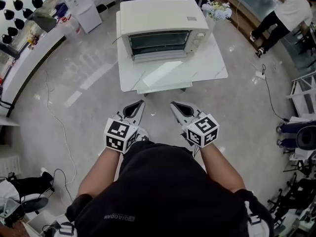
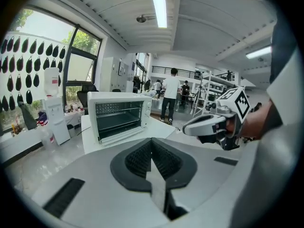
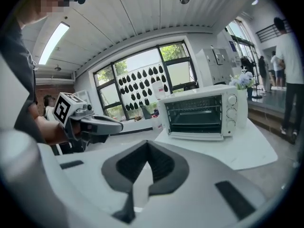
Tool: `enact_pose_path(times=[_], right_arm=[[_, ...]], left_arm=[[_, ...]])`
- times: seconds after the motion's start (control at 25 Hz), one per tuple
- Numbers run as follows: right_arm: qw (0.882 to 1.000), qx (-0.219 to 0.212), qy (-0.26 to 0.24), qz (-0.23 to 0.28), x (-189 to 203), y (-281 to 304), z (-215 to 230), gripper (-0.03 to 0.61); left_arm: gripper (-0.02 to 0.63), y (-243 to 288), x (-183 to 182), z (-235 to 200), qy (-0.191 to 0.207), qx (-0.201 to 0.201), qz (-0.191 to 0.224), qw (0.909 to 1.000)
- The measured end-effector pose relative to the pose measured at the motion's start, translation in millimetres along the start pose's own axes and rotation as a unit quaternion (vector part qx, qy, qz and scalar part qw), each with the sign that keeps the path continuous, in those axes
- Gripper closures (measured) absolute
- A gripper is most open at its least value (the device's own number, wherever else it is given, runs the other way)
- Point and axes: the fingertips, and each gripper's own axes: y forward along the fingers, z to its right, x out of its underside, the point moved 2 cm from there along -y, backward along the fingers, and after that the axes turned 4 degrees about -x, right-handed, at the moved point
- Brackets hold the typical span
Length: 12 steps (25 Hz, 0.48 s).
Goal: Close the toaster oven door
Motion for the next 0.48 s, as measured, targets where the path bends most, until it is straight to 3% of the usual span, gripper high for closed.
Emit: enact_pose_path(times=[0.32, 0.48], right_arm=[[0.999, 0.044, 0.002, 0.018, -21.8, 47.5, 9.4, 0.58], [0.999, 0.041, -0.004, 0.013, -24.2, 56.7, 14.4, 0.58]], left_arm=[[0.612, 13.2, -5.3, -50.6, 0.025, 0.05, -0.004, 0.9984], [0.612, 19.9, -9.8, -61.8, -0.004, 0.06, 0.009, 0.9982]])
